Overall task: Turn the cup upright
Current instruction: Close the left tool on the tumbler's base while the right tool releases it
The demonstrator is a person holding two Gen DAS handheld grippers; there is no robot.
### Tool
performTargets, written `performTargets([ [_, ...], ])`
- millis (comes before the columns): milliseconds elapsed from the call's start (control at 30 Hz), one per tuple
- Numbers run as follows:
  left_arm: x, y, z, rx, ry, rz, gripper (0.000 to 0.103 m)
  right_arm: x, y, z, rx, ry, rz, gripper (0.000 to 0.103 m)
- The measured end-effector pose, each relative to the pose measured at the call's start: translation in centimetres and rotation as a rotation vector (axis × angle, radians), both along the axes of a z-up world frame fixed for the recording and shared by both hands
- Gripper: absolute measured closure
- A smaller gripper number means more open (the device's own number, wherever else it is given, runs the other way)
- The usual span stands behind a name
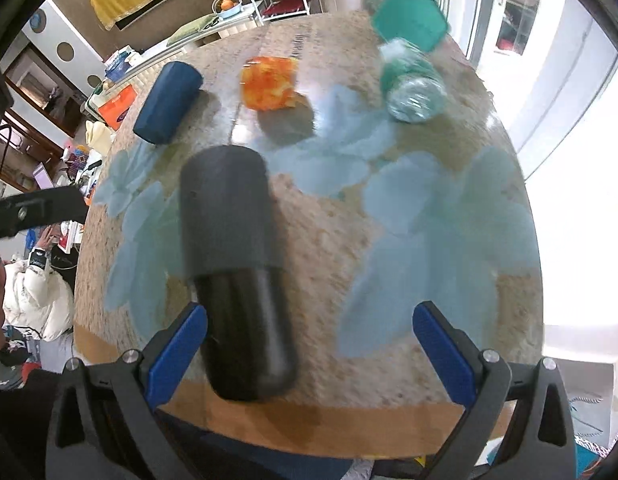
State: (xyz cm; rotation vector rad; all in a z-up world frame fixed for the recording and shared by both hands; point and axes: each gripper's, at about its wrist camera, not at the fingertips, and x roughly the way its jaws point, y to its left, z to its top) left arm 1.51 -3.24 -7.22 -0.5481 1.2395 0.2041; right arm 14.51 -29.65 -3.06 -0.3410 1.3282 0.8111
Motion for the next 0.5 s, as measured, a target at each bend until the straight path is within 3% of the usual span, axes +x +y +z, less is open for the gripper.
performTargets([
  [167,2.7,-2.1,-1.1,-0.054,0.067,0.066,0.0,2.0,-4.0,0.7,0.018,0.035,0.003,0.0],
  [500,6.2,-3.4,-5.9,-0.111,0.235,0.224,0.0,5.5,-8.4,-1.1,0.029,0.125,0.036,0.0],
])
